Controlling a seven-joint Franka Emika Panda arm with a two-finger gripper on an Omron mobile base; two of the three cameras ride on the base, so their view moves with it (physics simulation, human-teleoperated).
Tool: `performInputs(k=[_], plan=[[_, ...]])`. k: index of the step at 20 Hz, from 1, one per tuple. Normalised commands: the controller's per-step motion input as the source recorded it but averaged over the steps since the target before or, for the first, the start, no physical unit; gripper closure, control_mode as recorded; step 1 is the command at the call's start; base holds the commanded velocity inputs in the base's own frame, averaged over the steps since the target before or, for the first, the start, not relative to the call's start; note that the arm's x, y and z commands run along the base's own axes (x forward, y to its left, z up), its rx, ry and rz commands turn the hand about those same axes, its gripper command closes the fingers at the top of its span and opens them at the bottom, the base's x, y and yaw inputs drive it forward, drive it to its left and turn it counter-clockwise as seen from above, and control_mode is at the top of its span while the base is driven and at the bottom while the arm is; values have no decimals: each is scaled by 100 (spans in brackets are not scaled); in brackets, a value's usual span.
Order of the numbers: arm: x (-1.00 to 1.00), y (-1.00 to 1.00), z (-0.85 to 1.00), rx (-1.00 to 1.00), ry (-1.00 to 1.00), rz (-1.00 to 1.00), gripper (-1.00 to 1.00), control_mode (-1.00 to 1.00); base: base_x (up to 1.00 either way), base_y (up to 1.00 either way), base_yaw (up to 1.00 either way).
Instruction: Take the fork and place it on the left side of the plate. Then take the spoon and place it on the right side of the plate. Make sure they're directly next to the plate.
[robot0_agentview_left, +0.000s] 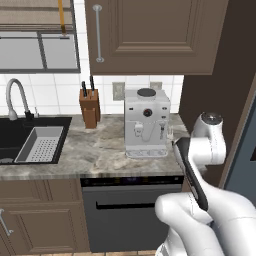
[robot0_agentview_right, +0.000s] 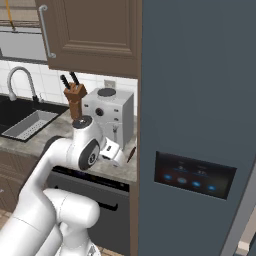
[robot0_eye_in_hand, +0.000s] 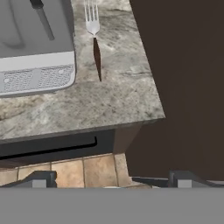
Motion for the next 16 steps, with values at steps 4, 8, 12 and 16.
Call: performInputs(k=[4,8,12,16], plan=[[28,-1,0,-1,-3,4,-100,-100,0,0,0],[31,-4,0,0,0,6,-100,-100,0,0,0],[29,-7,0,0,0,4,-100,-100,0,0,0],[31,-9,0,0,4,3,-100,-100,0,0,0]])
